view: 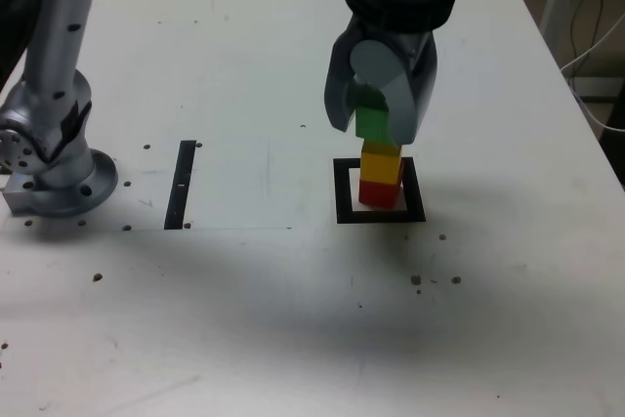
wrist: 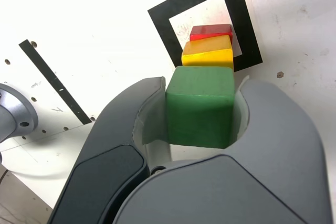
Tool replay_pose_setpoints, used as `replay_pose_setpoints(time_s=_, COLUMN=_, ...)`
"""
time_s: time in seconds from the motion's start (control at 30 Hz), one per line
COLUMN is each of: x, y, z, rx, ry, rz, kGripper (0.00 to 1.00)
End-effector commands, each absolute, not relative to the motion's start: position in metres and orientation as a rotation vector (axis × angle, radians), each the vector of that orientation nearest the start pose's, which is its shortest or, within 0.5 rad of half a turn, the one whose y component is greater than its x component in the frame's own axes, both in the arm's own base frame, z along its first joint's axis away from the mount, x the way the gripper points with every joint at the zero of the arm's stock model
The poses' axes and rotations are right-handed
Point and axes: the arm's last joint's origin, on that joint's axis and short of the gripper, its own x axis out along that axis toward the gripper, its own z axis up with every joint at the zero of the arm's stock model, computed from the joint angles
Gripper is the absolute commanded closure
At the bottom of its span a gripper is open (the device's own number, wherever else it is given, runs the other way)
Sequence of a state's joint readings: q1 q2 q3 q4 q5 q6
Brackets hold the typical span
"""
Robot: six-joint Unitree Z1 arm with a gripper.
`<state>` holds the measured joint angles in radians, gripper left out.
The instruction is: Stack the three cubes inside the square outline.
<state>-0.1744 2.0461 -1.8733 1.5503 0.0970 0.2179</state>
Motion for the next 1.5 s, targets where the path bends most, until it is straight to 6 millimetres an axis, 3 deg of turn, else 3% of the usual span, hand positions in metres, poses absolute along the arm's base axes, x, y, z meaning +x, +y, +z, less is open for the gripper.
replay_pose_setpoints(time_s=0.0, x=0.363, y=-0.060, z=0.312, rx=0.396, ry=1.713, rz=-0.246, kGripper=0.76)
replay_pose_setpoints(time_s=0.17, x=0.365, y=-0.060, z=0.309, rx=0.395, ry=1.721, rz=-0.247, kGripper=0.73)
replay_pose_setpoints(time_s=0.37, x=0.365, y=-0.061, z=0.307, rx=0.391, ry=1.729, rz=-0.253, kGripper=0.60)
replay_pose_setpoints(time_s=0.43, x=0.365, y=-0.061, z=0.307, rx=0.392, ry=1.726, rz=-0.251, kGripper=0.52)
replay_pose_setpoints(time_s=0.57, x=0.365, y=-0.060, z=0.309, rx=0.405, ry=1.718, rz=-0.252, kGripper=0.25)
replay_pose_setpoints(time_s=0.67, x=0.363, y=-0.060, z=0.314, rx=0.410, ry=1.706, rz=-0.256, kGripper=0.15)
replay_pose_setpoints(time_s=1.0, x=0.352, y=-0.057, z=0.326, rx=0.413, ry=1.688, rz=-0.249, kGripper=0.01)
replay_pose_setpoints(time_s=1.3, x=0.300, y=-0.048, z=0.364, rx=0.396, ry=1.622, rz=-0.222, kGripper=0.01)
replay_pose_setpoints(time_s=1.47, x=0.275, y=-0.043, z=0.372, rx=0.376, ry=1.622, rz=-0.232, kGripper=0.01)
